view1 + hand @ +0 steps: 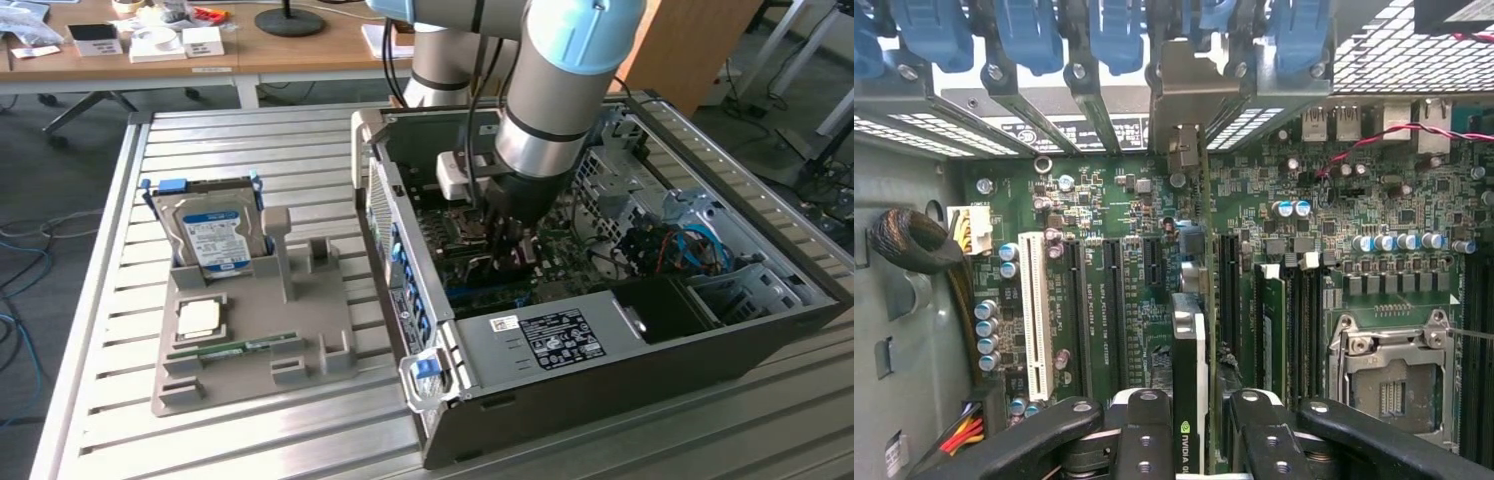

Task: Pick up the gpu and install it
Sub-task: 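Insert the gpu into the slot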

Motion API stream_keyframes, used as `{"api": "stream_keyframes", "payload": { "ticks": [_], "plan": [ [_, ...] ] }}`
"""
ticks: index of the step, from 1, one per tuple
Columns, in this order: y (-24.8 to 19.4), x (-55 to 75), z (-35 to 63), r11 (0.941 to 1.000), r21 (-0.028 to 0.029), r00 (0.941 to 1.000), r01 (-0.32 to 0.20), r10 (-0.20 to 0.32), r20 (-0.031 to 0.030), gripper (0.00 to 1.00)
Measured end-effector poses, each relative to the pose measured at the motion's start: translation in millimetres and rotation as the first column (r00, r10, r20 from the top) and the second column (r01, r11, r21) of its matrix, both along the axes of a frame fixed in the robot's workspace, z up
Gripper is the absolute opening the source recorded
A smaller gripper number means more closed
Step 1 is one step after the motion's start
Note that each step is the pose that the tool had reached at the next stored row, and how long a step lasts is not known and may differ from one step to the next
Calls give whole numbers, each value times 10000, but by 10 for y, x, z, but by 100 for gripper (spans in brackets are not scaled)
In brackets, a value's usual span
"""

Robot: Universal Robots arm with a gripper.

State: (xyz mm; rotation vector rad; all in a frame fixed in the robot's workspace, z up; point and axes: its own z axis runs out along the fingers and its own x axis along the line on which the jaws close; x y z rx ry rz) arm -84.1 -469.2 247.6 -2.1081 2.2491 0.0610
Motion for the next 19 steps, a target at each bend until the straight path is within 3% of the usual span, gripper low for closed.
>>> {"api": "stream_keyframes", "payload": {
  "ticks": [19],
  "plan": [
    [0,-10,-25,10000,1,10000,2,-2,-1,27]
  ]
}}
